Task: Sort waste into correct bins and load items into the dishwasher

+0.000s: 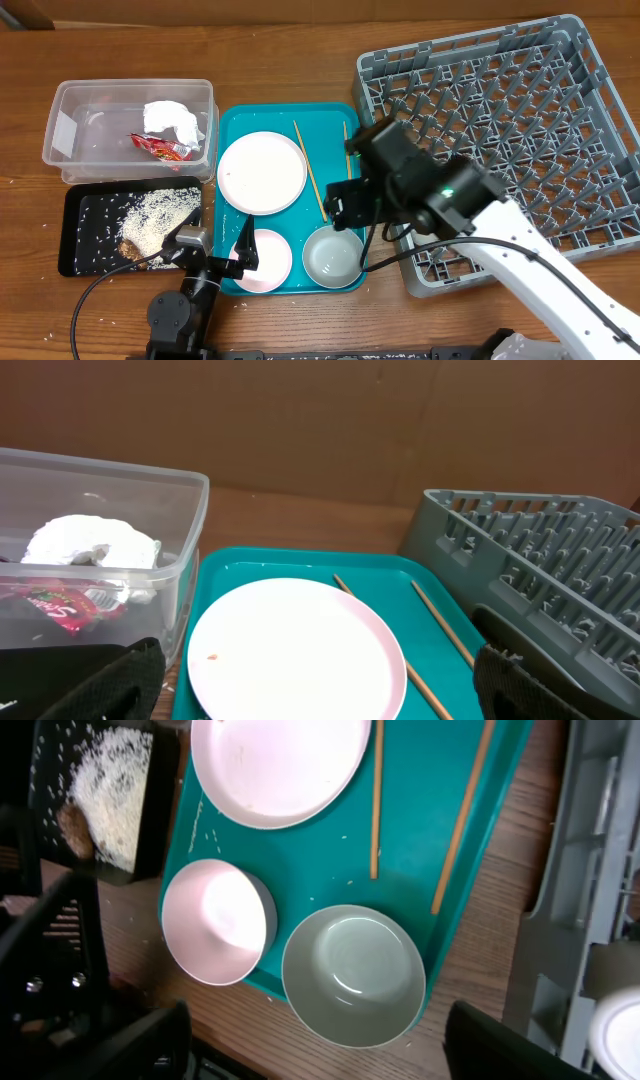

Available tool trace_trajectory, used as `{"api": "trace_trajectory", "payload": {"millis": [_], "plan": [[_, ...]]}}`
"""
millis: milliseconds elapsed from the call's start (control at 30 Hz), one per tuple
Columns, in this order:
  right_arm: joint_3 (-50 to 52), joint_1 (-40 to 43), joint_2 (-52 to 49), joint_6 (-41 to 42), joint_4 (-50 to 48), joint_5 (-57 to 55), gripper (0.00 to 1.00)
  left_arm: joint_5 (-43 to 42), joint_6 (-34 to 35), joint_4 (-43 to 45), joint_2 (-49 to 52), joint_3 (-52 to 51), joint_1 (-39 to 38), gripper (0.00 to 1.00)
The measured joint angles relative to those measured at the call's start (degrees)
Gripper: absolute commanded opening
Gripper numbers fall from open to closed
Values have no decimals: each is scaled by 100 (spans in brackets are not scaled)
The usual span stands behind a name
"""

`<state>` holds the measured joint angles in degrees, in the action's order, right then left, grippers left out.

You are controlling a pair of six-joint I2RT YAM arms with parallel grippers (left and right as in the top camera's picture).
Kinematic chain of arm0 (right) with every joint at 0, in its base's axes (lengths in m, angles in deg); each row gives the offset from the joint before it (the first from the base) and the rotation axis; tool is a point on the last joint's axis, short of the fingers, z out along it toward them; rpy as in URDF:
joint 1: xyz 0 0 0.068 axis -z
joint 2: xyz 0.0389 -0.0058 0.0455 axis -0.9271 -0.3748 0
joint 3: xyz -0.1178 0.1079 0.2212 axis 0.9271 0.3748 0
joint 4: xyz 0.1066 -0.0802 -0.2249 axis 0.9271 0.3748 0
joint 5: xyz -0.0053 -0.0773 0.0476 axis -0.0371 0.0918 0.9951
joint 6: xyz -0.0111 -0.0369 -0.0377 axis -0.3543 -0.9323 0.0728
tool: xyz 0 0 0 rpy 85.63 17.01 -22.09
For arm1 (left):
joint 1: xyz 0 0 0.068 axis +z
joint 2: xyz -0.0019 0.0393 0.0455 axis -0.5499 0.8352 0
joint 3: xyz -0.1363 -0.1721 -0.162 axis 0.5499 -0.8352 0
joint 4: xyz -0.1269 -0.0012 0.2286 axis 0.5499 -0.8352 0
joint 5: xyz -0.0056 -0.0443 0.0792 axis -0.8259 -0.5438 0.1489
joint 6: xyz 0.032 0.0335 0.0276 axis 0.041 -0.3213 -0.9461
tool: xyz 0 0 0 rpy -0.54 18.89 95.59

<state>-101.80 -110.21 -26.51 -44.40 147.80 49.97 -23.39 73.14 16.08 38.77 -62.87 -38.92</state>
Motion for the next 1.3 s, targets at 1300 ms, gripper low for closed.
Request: {"api": "trace_trajectory", "payload": {"millis": [1300], "plan": [[17,-1276,-3233,697,-2116,748,40,0,17,0,0,-2,0,100]]}}
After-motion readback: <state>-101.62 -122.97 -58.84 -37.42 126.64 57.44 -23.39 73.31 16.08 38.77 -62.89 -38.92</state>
